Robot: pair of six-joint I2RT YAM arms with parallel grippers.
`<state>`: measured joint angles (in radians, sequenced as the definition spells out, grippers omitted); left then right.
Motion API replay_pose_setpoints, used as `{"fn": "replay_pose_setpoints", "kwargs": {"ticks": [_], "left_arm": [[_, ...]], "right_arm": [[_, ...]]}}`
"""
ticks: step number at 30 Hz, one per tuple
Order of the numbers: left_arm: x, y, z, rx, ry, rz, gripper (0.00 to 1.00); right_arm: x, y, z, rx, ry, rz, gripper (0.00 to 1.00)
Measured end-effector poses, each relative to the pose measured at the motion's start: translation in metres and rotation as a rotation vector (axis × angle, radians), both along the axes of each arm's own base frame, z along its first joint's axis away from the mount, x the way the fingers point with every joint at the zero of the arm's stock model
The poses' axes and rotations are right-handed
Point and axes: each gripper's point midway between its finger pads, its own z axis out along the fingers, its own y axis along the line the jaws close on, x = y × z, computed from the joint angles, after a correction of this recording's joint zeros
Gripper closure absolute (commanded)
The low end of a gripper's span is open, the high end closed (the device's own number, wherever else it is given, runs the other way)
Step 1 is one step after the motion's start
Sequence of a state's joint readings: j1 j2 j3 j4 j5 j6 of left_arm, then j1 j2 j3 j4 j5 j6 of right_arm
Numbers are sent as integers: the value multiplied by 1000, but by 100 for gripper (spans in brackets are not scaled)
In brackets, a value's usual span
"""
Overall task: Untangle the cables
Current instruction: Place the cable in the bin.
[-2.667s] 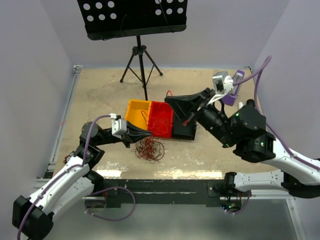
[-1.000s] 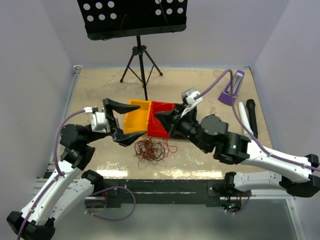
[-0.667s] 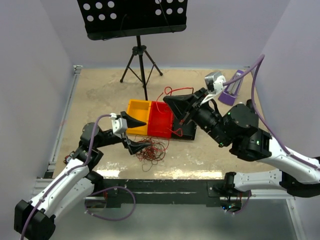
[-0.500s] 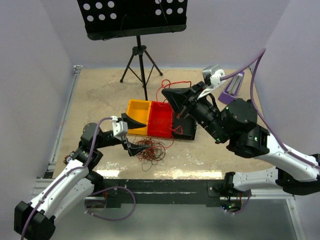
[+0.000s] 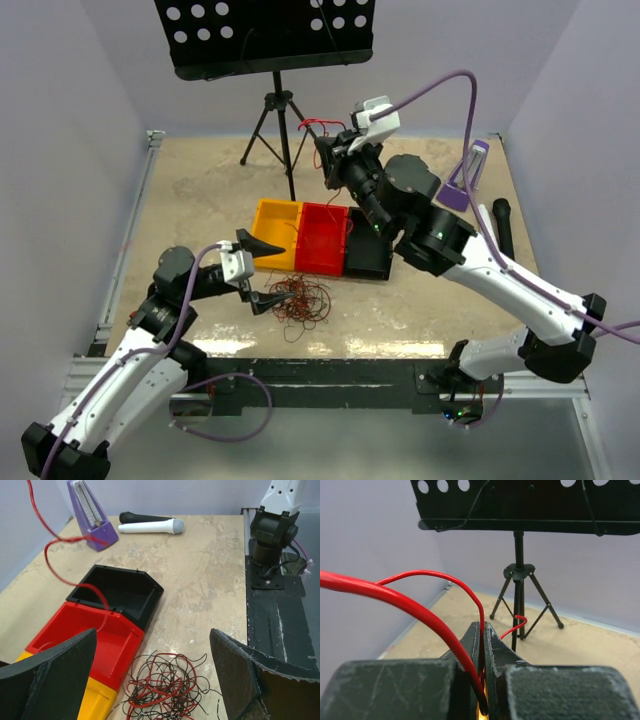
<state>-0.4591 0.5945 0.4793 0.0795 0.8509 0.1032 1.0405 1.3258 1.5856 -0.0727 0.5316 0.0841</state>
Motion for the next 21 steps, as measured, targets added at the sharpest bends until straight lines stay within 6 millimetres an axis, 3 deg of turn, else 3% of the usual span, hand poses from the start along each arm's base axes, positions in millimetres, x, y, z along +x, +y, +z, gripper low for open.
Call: {"fn": "replay_pose_setpoints", "kwargs": {"ticks": [7, 14, 21], "left_arm": [[-4, 7, 27, -12, -46, 28, 0], [-5, 9, 25, -4, -32, 45, 0], [-5, 10, 27, -7, -37, 48, 0]], "right_arm": [[44, 17, -41, -67, 19, -44, 100], [80, 18, -108, -172, 100, -88, 100], [93, 21, -123, -153, 118, -88, 100]]}}
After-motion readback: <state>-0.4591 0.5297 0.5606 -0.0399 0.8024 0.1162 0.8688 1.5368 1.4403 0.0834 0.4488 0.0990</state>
